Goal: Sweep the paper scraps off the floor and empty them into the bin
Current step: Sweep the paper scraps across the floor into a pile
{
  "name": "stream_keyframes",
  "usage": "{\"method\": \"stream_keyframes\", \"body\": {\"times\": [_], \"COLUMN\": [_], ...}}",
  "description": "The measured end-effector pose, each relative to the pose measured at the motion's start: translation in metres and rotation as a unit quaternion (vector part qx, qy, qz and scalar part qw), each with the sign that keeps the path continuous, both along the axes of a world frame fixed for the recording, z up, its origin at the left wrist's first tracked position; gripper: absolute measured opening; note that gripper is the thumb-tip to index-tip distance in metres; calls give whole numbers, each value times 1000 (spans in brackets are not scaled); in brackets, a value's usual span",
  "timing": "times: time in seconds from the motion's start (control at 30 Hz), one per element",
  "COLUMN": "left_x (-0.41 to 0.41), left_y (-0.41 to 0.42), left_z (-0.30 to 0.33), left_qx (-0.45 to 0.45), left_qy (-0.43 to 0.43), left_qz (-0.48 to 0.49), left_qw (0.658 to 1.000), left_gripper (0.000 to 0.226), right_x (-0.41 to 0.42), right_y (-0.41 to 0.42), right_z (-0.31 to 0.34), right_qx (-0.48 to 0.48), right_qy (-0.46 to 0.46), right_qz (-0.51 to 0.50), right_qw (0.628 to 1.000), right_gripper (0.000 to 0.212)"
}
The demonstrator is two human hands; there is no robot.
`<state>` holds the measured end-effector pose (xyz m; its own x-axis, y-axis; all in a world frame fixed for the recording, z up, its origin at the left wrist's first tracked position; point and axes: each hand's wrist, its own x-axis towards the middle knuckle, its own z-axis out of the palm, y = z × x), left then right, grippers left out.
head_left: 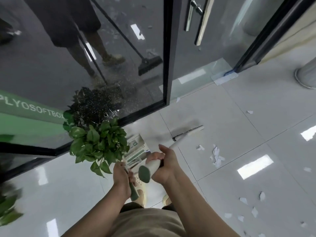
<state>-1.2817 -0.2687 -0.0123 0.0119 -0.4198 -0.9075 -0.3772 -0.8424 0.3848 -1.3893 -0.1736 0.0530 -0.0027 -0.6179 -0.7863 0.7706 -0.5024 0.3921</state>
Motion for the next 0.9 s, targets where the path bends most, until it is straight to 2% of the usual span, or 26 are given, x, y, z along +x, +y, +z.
{"method": "stream_keyframes", "body": {"times": [0.17,0.3,0.5,0.67,0.8,0.9], "left_x": [30,53,86,97,87,66], "left_y": [-15,-28,-64,-102,-114,-108], "left_z": [4,8,2,-11,-24,-32], "left_qx": [39,44,65,69,91,106], "left_qy": [-8,-6,-10,-11,15,25], "left_qz": [32,39,17,12,-5,-47], "left_qw": [999,998,998,997,996,993], "left_gripper": [43,41,39,37,31,33], "right_x": [4,17,35,43,38,31], "right_y": [-29,-62,-115,-128,-74,-26], "right_z": [-24,-36,-84,-125,-140,-138], "right_qx": [-58,-121,-112,-20,63,95], "right_qy": [-49,-68,-36,13,35,15], "right_qz": [13,33,99,157,163,127], "right_qw": [997,990,988,987,984,987], "right_gripper": [43,43,44,42,36,36]}}
